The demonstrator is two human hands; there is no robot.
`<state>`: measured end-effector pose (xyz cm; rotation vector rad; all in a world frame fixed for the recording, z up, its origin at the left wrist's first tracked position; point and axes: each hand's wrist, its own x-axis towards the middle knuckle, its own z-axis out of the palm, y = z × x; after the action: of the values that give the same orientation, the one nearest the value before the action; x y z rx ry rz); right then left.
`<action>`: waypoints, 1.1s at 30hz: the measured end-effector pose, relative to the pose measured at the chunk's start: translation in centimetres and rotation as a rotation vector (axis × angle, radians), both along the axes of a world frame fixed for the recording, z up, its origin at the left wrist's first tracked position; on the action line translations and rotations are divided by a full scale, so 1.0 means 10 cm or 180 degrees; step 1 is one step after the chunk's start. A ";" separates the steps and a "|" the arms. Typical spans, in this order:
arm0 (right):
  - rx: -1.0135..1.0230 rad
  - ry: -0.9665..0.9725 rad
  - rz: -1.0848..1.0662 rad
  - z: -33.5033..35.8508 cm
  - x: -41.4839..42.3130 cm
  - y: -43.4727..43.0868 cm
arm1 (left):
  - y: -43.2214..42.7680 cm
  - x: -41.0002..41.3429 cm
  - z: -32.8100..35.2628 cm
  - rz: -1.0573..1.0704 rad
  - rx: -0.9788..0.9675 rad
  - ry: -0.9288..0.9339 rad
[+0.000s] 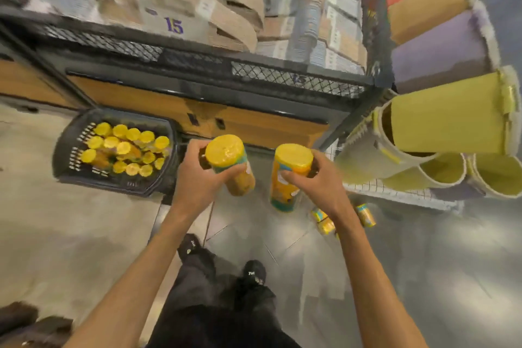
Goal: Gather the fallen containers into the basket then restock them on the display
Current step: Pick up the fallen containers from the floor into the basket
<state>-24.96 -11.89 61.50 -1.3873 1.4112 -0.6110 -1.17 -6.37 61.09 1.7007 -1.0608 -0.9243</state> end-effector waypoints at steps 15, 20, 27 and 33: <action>-0.0071 -0.0312 0.1078 0.42 2.73 0.08 | 0.97 2.48 0.35 0.1011 -0.0088 -0.0319; -0.0087 -0.0300 0.1119 0.25 3.48 0.15 | 1.08 3.17 0.21 0.1041 0.0043 -0.0366; -0.0137 -0.0056 0.1336 -0.09 4.25 -0.03 | 0.94 3.84 -0.02 0.1043 0.0221 -0.0598; -0.0231 0.0259 0.1502 -0.45 4.67 -0.45 | 0.53 4.22 -0.32 0.1002 0.0701 -0.0735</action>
<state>21.69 -16.41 57.02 -1.7452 1.0733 -0.3012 40.99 -1.02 57.91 2.1253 -0.8244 -0.6721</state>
